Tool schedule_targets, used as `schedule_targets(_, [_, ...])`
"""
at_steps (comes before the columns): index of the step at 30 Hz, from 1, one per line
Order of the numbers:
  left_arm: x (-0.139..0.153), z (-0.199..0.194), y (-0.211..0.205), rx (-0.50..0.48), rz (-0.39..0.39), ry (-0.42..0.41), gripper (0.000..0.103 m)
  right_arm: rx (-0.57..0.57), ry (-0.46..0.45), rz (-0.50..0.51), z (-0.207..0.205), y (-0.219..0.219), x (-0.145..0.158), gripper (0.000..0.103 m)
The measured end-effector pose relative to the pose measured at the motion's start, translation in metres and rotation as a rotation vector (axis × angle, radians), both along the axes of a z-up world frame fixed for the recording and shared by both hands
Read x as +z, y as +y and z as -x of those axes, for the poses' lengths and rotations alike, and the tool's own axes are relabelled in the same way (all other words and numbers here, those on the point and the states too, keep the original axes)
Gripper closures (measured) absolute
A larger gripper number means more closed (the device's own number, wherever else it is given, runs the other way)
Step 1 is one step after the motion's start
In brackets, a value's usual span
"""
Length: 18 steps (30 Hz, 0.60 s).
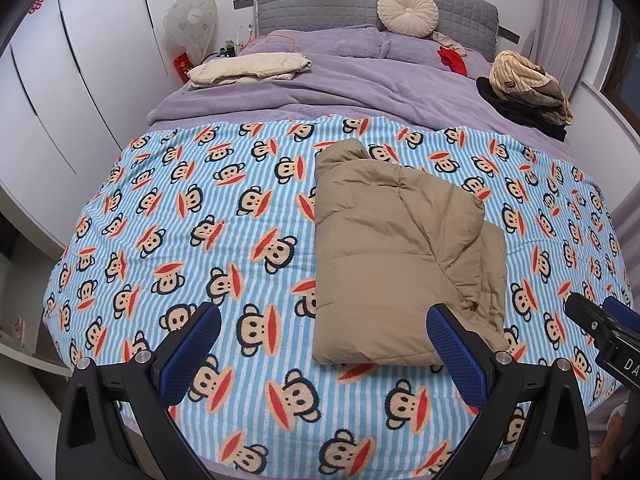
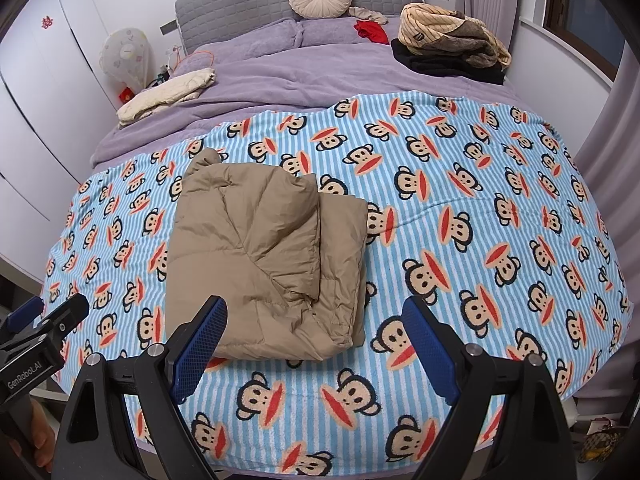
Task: Fold large clothes
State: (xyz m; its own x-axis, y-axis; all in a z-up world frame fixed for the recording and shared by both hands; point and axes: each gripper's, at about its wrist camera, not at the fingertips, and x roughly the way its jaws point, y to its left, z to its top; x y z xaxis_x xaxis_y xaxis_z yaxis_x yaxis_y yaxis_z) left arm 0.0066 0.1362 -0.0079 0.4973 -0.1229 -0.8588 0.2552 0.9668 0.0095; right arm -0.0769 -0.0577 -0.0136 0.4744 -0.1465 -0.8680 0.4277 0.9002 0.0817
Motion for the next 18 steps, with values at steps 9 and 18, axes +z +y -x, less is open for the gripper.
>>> schedule_targets(9, [0.000,-0.001,0.000,-0.004,-0.002,-0.003,0.000,0.001,-0.001,-0.007,0.002,0.003,0.001,0.012])
schedule_targets(18, [0.007,-0.004,-0.001,-0.003,0.001,-0.015,0.000,0.004,-0.014,-0.010,0.001,0.009,0.004,0.012])
